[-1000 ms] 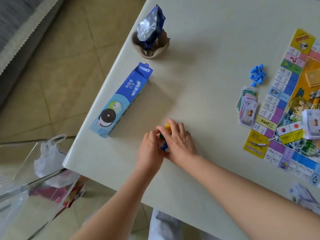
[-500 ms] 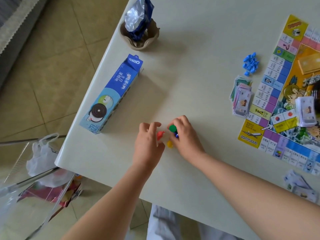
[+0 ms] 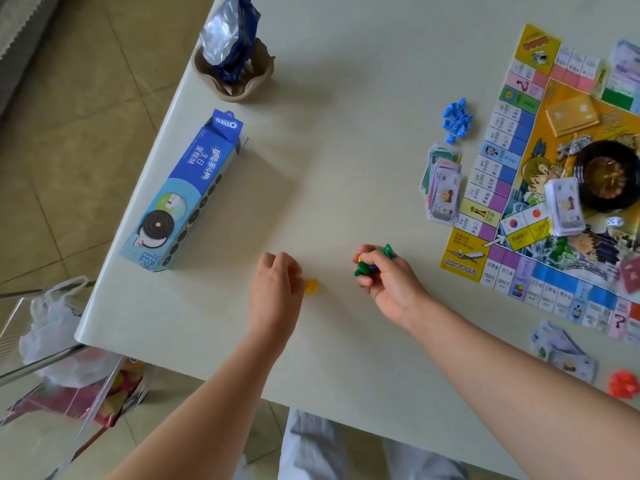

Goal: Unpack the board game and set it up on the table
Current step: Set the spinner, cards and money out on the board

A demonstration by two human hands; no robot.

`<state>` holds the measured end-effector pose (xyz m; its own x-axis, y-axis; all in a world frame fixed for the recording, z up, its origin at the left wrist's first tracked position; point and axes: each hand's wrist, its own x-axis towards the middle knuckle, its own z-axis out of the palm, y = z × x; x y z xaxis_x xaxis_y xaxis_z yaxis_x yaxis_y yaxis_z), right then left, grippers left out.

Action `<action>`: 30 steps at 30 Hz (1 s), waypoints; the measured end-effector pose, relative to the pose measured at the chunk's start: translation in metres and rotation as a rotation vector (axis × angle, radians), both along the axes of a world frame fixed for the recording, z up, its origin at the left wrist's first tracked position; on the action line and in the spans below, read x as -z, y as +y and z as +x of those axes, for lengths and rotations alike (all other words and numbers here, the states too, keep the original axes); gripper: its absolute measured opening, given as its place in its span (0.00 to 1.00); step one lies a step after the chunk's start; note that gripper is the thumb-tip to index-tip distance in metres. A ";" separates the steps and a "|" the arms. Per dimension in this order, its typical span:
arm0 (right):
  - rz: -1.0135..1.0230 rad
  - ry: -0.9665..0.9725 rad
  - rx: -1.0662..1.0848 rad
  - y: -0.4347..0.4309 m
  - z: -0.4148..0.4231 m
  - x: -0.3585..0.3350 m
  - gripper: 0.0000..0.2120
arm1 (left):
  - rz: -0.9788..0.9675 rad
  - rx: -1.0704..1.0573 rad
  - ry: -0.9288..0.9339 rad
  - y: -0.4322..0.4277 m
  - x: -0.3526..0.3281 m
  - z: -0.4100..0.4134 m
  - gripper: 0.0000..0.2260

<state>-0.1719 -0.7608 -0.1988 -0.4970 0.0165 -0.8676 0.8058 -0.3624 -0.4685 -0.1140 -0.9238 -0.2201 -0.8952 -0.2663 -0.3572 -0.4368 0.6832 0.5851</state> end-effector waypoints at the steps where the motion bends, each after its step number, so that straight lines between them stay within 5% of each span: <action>1: -0.020 -0.024 0.009 0.002 0.001 -0.001 0.09 | 0.005 -0.008 0.010 0.002 -0.001 0.004 0.03; 14: -0.162 -0.113 0.088 0.037 0.015 -0.011 0.09 | -0.048 0.015 -0.039 0.025 -0.001 0.007 0.06; 17: -0.239 -0.156 0.136 0.050 0.019 -0.018 0.09 | 0.123 -0.246 -0.100 0.033 -0.006 0.006 0.07; 23: -0.365 -0.177 0.237 0.086 0.030 -0.039 0.08 | 1.011 -0.760 -0.224 0.078 -0.038 0.010 0.05; 30: -0.467 -0.073 0.370 0.137 0.037 -0.063 0.07 | 1.216 -0.775 -0.451 0.143 -0.064 -0.013 0.09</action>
